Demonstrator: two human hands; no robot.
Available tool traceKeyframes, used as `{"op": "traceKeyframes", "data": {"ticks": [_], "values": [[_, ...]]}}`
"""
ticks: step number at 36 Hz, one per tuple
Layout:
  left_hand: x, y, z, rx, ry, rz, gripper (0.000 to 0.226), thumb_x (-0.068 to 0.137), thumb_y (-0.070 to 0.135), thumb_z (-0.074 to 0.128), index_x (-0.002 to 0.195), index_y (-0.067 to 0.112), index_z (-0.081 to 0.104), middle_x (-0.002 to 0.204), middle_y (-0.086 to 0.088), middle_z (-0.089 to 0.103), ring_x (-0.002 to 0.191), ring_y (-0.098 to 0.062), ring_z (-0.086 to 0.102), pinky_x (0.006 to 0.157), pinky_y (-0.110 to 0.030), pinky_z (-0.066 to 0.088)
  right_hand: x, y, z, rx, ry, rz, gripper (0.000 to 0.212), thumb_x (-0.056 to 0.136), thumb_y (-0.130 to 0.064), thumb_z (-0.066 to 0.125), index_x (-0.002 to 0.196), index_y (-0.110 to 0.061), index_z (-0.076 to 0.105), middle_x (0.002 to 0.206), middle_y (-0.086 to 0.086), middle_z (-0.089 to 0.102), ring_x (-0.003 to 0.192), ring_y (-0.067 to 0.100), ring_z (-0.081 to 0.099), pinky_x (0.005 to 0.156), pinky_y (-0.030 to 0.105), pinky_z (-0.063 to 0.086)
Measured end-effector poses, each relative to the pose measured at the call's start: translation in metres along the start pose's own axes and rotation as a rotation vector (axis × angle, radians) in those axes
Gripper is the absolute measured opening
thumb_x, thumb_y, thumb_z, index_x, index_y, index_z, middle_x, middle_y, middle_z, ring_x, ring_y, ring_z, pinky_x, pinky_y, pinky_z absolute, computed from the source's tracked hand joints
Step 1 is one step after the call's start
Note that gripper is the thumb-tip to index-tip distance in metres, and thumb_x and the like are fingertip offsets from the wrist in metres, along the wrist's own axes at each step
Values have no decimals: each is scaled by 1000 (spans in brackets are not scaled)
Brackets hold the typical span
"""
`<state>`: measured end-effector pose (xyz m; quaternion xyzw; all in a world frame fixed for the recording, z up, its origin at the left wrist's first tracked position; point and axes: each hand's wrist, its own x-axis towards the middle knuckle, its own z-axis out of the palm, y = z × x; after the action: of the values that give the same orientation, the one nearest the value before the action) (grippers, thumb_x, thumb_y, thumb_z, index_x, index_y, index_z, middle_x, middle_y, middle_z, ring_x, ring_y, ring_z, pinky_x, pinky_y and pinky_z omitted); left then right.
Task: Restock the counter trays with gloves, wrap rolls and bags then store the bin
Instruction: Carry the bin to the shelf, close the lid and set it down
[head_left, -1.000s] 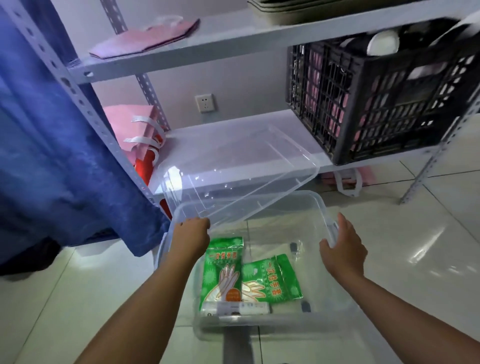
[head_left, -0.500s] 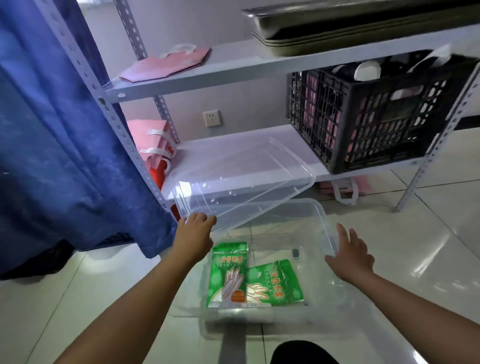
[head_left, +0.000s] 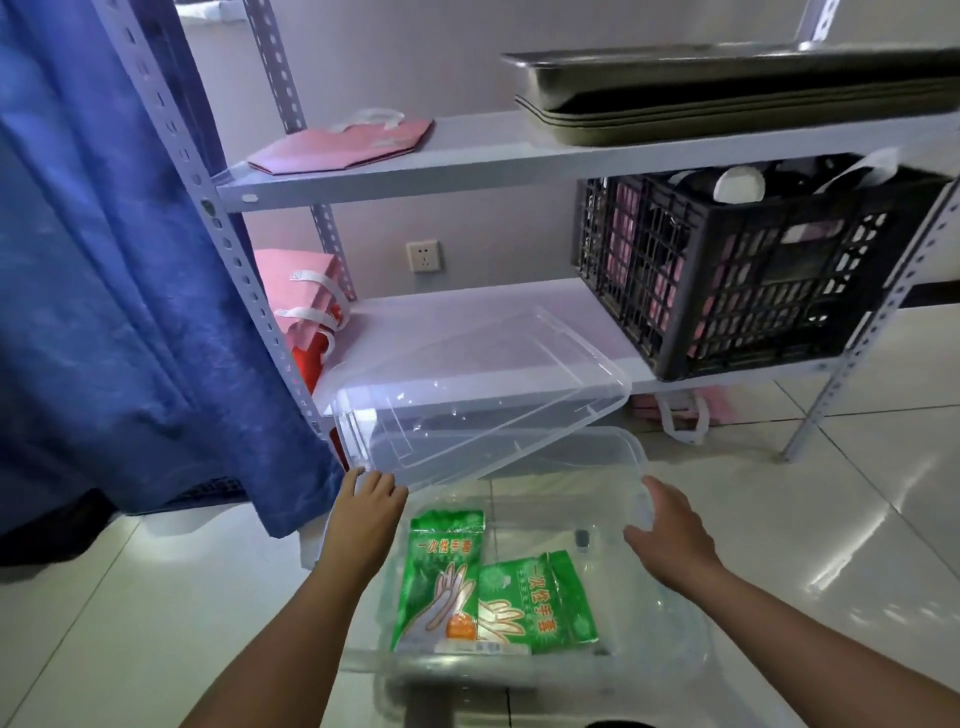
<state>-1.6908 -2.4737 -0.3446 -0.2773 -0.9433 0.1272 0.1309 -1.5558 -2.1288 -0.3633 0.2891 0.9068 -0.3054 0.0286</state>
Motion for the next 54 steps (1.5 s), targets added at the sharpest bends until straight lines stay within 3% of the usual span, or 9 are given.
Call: {"op": "traceKeyframes", "data": {"ticks": [9,19,24,27,30,37,46,49,54], "values": [[24,-17,-94,-476,482,-226,27,66,-6,82,81,3,60,110,-21,60,93,-41,58,73,-45,51,8,-11,-11,284,243,11,92,82,-34,73,153,-22,16,160,11,22,139,37,35,106,53,36],[37,-71,-206,-563,1015,-152,41,91,19,70,128,4,58,120,-19,66,109,-23,56,96,-25,45,46,-58,-61,824,334,-47,104,76,-49,77,154,-36,9,164,-5,12,148,22,20,115,44,25],[35,-108,-212,-912,1027,-333,40,90,47,66,127,44,54,123,7,66,112,-5,62,96,-19,48,46,-70,-76,902,342,-132,78,89,-46,65,152,-39,19,160,-1,27,143,24,31,114,49,32],[42,-125,-199,-1045,983,-420,35,87,52,67,121,47,59,112,11,68,92,0,63,91,-28,52,40,-69,-85,879,414,-160,58,92,-43,60,145,-29,38,146,0,49,129,22,49,107,44,40],[47,-136,-173,-1120,849,-511,29,85,47,67,114,43,65,97,18,69,78,0,57,87,-35,54,29,-60,-89,757,455,-154,31,87,-50,57,102,-22,60,99,2,63,87,23,58,79,35,44],[37,-107,-92,-1035,326,-822,39,88,28,69,126,18,65,116,-7,70,100,-27,65,83,-35,52,-9,9,-57,416,228,48,51,75,-58,67,91,-9,70,78,8,67,70,33,61,70,47,54],[35,-64,-52,-1373,17,-662,63,88,2,67,144,21,46,126,-2,50,107,-16,54,72,-16,45,-33,73,-36,445,173,337,39,69,-48,82,78,-11,70,66,10,65,55,34,61,69,48,56],[25,-66,-33,-1178,-58,-724,58,86,6,62,142,14,47,128,-14,57,103,-27,62,86,-35,54,-30,66,-30,357,164,346,46,70,-48,80,58,-10,57,54,9,62,50,33,62,63,40,52],[-12,-68,4,-930,-480,-715,51,91,25,65,137,8,51,134,-17,56,114,-35,56,95,-44,48,-30,40,-12,287,119,278,30,68,-33,83,93,-20,73,92,7,72,79,34,67,76,41,55]]}}
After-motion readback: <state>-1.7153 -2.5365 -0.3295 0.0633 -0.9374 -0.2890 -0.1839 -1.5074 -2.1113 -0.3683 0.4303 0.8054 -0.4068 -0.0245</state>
